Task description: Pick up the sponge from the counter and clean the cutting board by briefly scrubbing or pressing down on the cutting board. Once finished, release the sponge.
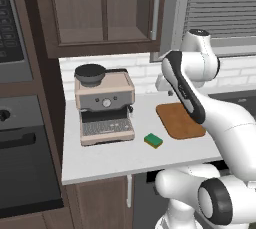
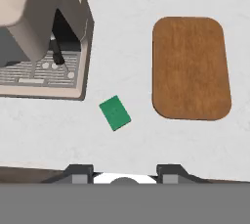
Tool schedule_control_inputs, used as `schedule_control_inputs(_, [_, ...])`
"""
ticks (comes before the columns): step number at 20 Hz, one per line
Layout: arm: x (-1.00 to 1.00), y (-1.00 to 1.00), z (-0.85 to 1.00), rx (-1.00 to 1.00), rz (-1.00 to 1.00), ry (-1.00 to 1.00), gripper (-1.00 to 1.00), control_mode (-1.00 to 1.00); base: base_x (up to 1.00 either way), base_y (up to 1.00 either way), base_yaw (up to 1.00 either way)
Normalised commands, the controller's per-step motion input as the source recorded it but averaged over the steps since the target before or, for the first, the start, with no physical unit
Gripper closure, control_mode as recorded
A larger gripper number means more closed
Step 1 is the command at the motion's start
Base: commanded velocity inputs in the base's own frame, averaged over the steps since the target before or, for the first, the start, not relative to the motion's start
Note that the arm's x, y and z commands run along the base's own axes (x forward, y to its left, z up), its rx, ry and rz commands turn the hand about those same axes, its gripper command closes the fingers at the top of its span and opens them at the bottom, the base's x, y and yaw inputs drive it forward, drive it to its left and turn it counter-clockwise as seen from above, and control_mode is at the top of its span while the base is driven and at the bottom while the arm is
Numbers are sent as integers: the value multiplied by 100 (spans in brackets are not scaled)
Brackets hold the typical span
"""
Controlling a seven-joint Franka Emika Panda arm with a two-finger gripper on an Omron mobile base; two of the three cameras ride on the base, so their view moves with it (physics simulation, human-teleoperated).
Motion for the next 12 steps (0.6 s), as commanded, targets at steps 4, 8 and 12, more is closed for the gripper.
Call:
schedule_control_inputs(4, [0,7,-2,-1,0,2,-100,-100,0,0,0])
schedule_control_inputs(8, [-3,7,-14,0,3,8,-100,-100,0,0,0])
schedule_control_inputs(12, [1,24,-61,0,17,32,-100,-100,0,0,0])
